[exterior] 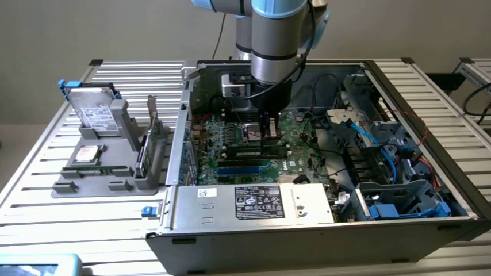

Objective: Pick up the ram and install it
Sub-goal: 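Insert the ram into the slot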

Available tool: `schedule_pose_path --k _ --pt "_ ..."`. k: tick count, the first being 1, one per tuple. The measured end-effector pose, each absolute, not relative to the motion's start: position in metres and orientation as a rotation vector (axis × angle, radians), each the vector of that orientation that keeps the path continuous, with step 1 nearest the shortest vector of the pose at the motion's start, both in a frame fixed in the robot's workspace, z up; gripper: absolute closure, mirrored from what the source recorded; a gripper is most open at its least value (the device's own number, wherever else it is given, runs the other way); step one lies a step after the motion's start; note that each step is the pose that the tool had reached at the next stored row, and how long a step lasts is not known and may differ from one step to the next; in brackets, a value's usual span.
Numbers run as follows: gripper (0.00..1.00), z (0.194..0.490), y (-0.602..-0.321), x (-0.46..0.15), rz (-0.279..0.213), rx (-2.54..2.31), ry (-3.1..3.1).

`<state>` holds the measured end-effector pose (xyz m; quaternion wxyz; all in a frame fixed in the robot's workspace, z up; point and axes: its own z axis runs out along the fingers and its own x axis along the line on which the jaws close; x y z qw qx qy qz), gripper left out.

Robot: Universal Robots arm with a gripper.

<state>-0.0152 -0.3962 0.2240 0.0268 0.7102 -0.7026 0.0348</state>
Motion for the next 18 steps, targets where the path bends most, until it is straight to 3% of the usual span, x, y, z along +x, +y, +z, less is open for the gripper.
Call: schedule_pose_path --k 8,18 --pt "0.78 0.247 -0.396 -0.015 0.106 2.192 -2.171" --pt "0.78 0.249 -0.397 -0.013 0.103 2.192 -2.171"
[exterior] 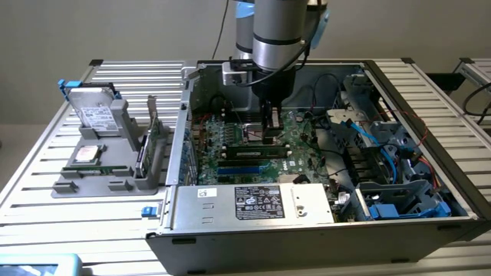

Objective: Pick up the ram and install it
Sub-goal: 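Insert the ram into the slot, then press down the ram until it locks into place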

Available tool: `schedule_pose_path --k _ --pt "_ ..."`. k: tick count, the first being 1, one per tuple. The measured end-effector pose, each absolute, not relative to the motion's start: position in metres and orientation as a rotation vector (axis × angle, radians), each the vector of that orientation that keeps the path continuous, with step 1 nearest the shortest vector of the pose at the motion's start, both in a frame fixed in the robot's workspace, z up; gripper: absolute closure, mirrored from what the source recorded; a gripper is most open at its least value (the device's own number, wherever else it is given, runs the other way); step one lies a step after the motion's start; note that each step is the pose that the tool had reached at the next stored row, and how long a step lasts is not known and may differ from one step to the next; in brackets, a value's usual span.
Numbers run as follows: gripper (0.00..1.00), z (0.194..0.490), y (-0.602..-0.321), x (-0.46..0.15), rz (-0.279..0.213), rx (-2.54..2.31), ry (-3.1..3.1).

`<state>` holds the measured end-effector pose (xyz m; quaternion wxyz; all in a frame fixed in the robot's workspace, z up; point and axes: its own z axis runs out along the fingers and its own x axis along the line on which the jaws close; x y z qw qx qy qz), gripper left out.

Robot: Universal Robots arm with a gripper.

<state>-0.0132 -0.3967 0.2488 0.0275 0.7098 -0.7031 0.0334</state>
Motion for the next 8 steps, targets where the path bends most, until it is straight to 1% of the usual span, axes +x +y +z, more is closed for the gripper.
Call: schedule_pose_path --k 3,5,6,7,8 --pt "0.78 0.2488 -0.3969 -0.0131 0.103 2.192 -2.171" --pt "0.80 0.2488 -0.3971 -0.0129 0.103 2.192 -2.171" --pt "0.87 0.2488 -0.3971 -0.0129 0.102 2.192 -2.172" --pt "0.87 0.2488 -0.3972 -0.0128 0.102 2.192 -2.172" --pt "0.89 0.2488 -0.3973 -0.0128 0.102 2.192 -2.172"
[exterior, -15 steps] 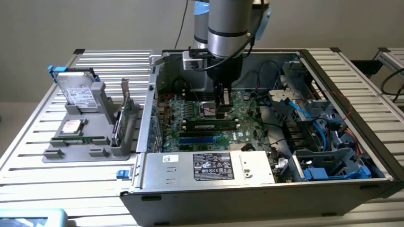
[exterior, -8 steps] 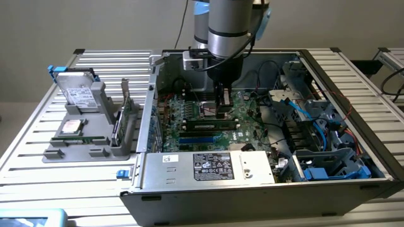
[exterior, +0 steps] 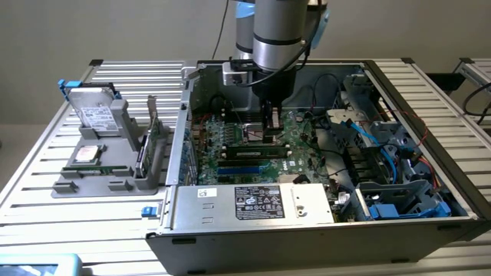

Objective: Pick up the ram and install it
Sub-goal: 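Press down the ram until it locks into place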

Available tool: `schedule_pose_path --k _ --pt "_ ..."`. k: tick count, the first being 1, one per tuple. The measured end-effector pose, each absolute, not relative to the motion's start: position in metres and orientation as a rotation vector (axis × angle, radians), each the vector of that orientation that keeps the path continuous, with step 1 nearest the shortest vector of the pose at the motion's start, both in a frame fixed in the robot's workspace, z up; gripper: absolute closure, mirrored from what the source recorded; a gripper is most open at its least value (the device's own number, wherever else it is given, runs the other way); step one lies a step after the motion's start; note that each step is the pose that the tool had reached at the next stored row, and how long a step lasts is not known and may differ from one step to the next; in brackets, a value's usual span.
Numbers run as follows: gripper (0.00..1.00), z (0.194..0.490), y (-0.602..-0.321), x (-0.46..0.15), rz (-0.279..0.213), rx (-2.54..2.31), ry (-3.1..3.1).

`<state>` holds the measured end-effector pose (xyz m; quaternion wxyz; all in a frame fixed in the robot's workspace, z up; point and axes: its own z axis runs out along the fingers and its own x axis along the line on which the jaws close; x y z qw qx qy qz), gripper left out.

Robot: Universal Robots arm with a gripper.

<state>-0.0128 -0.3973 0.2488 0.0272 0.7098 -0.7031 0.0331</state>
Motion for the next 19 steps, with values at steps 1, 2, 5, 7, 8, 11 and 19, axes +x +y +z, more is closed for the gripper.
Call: schedule_pose_path --k 1,2,5,7,8,11,19 --pt "0.89 0.249 -0.397 -0.013 0.102 2.192 -2.172" --pt "0.89 0.249 -0.397 -0.013 0.102 2.192 -2.172" --pt "0.89 0.249 -0.397 -0.007 0.103 2.192 -2.171" --pt "0.89 0.248 -0.397 -0.001 0.103 2.192 -2.171" --pt "0.89 0.248 -0.397 -0.001 0.103 2.192 -2.171" --pt "0.89 0.245 -0.398 -0.001 0.102 2.191 -2.171" --pt "0.89 0.233 -0.398 -0.001 0.102 2.191 -2.171"
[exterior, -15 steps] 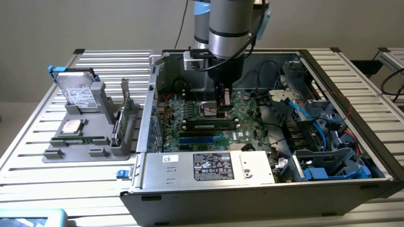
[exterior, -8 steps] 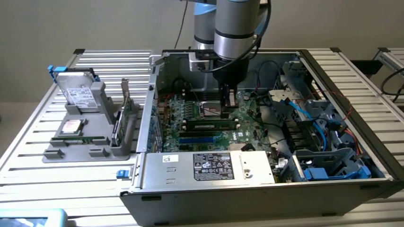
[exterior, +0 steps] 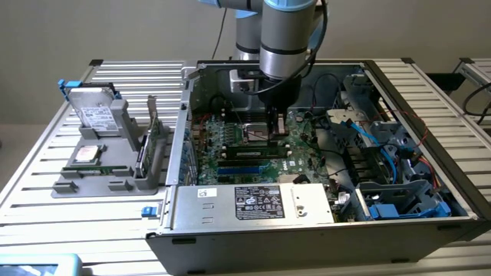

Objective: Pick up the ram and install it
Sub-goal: 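Press down the ram until it locks into place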

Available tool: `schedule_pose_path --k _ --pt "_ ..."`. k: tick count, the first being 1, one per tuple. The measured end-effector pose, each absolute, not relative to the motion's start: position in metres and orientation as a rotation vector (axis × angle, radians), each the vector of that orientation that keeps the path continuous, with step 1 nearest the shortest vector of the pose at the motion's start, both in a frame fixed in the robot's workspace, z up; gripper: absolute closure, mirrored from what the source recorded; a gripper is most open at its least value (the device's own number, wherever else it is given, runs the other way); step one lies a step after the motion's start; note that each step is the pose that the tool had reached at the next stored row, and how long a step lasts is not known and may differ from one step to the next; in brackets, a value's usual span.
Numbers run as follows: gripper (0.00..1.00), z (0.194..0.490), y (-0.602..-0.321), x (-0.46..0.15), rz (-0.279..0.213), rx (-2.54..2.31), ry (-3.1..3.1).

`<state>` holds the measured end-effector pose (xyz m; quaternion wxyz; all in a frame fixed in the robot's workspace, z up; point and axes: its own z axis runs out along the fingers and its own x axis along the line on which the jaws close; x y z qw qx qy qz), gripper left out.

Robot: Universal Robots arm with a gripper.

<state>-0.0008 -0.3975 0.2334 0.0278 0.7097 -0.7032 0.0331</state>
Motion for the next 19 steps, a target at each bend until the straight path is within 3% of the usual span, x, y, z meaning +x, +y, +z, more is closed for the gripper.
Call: schedule_pose_path --k 19 --pt "0.89 0.2314 -0.3968 0.0016 0.101 2.165 -2.195"
